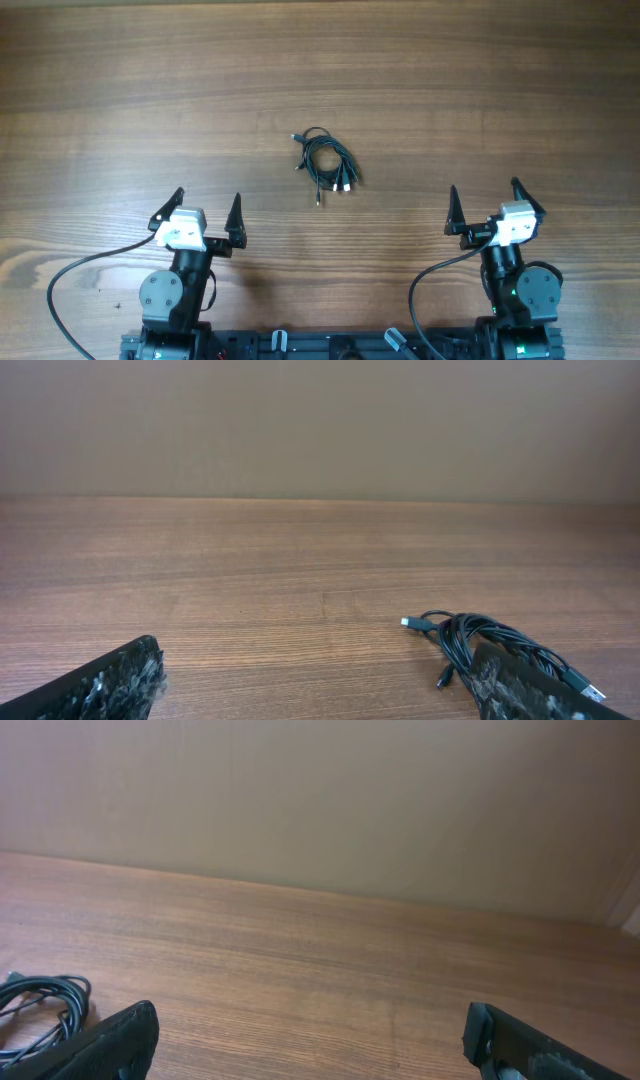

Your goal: Untangle cables

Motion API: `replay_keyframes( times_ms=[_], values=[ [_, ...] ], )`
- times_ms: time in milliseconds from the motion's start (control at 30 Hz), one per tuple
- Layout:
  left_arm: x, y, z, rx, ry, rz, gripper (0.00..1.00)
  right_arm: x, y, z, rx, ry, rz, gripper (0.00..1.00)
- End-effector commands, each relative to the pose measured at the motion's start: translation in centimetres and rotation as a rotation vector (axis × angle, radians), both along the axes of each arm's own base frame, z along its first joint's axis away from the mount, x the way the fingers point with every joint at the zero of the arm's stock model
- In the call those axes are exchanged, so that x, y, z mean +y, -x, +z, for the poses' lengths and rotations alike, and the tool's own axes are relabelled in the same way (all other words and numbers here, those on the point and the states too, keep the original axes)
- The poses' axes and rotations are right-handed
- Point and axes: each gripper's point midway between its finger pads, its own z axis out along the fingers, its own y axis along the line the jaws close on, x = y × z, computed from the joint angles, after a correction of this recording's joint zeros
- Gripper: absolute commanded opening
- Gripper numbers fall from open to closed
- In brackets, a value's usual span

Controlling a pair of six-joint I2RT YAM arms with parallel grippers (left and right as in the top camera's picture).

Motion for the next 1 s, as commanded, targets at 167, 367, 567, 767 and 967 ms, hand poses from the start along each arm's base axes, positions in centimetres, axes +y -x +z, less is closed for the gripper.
replay_keyframes(
  times_ms=[167,367,567,767,967],
  values=[
    [-0.3,0.0,0.2,-0.015,0.014,-0.016,1.0,0.3,0.1,0.2,-0.01,0.006,0.018,1.0],
    [0.1,0.0,0.4,-0.007,0.112,0.01,1.0,0.9,0.2,1.4,-0.059,0.004,0.056,1.0],
    [0.1,0.2,0.2,0.046,0.216,0.022,1.0,0.9,0.2,1.5,-0.052,-0.089,0.057,1.0],
    [0.3,1.0,1.1,0.088,0.211,0.034,1.0,0.9,0.2,0.6,0.031,-0.129,0.053,1.0],
    [0.4,1.9,2.4,0.162,0.227,0.045,1.0,0.9,-0.3,0.5,0.124,-0.126,0.046,1.0]
  ],
)
